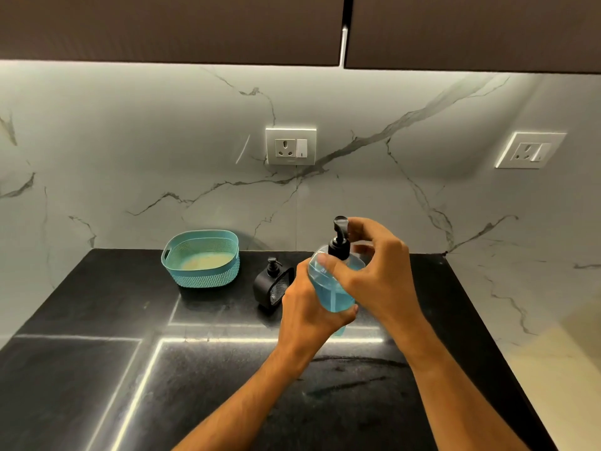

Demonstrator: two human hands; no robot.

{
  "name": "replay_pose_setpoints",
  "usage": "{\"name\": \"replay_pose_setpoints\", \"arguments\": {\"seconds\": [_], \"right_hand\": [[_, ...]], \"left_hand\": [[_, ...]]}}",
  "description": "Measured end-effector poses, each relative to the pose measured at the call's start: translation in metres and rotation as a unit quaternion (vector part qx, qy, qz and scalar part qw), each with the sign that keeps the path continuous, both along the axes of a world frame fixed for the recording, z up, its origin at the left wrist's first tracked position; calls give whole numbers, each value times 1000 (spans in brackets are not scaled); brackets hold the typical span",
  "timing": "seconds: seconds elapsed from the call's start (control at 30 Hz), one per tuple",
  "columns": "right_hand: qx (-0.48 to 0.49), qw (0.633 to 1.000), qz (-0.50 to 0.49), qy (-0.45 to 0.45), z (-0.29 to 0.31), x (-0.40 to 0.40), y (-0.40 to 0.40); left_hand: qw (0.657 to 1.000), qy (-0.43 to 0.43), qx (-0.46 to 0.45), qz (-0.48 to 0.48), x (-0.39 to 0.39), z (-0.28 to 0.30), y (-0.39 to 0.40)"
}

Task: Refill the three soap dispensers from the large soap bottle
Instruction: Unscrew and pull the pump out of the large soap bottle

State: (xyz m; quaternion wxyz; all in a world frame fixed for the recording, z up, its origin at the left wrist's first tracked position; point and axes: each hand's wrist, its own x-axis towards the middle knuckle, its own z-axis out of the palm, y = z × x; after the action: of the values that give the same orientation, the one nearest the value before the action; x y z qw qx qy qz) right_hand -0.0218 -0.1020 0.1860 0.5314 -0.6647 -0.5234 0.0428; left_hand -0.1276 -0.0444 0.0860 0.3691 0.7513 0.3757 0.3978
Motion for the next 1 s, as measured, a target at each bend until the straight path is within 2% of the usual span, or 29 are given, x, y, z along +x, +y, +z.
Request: {"name": "replay_pose_setpoints", "arguments": {"seconds": [0.17,0.43,1.0], "right_hand": [[-26,999,-26,-32,0,3,3],[-40,999,9,-14,20,14,-2],[32,999,13,13,85,31,-9]], "left_hand": [[1000,0,2,-3,1,-1,-1],[1000,-7,5,-3,2,0,-1],[999,-18,10,-25,9,-7,-1]]}}
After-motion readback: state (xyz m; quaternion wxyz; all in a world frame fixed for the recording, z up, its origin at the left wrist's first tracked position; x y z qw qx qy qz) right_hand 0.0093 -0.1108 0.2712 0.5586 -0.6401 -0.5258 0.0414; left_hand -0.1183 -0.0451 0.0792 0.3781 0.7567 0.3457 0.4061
